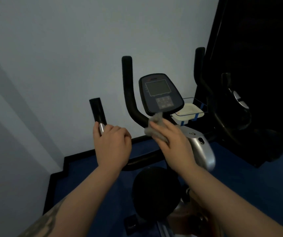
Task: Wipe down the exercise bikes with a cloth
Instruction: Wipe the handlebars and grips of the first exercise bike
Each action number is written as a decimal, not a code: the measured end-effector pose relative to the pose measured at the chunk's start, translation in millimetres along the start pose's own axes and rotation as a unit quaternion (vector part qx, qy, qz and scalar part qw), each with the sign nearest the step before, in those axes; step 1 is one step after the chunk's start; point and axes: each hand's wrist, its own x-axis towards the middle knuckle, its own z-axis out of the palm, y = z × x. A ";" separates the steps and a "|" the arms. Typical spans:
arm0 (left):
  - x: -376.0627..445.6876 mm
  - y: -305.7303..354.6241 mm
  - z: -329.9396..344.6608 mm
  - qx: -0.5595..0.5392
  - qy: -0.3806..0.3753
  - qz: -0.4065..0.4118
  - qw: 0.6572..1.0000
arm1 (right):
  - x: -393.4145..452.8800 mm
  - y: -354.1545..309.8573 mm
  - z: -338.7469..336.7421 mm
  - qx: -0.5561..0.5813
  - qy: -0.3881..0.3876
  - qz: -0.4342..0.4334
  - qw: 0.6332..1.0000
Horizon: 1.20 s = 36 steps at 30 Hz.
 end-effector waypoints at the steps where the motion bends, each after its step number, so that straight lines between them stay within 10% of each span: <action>1: -0.2 0.6 0.0 -0.003 0.004 -0.002 1.000 | -9.3 0.6 -1.1 -0.024 0.009 -0.011 1.000; 12: 2.1 3.6 -2.4 0.011 -0.008 -0.027 1.000 | 91.0 -27.4 21.3 -0.009 -0.029 -0.038 0.999; 18: -0.2 2.3 -0.1 -0.005 0.018 -0.024 1.000 | 29.7 -11.5 1.9 -0.126 -0.013 -0.066 0.990; 36: -4.6 4.6 1.3 -0.025 -0.021 0.131 0.991 | -39.3 6.4 -66.8 0.019 -0.041 0.038 0.998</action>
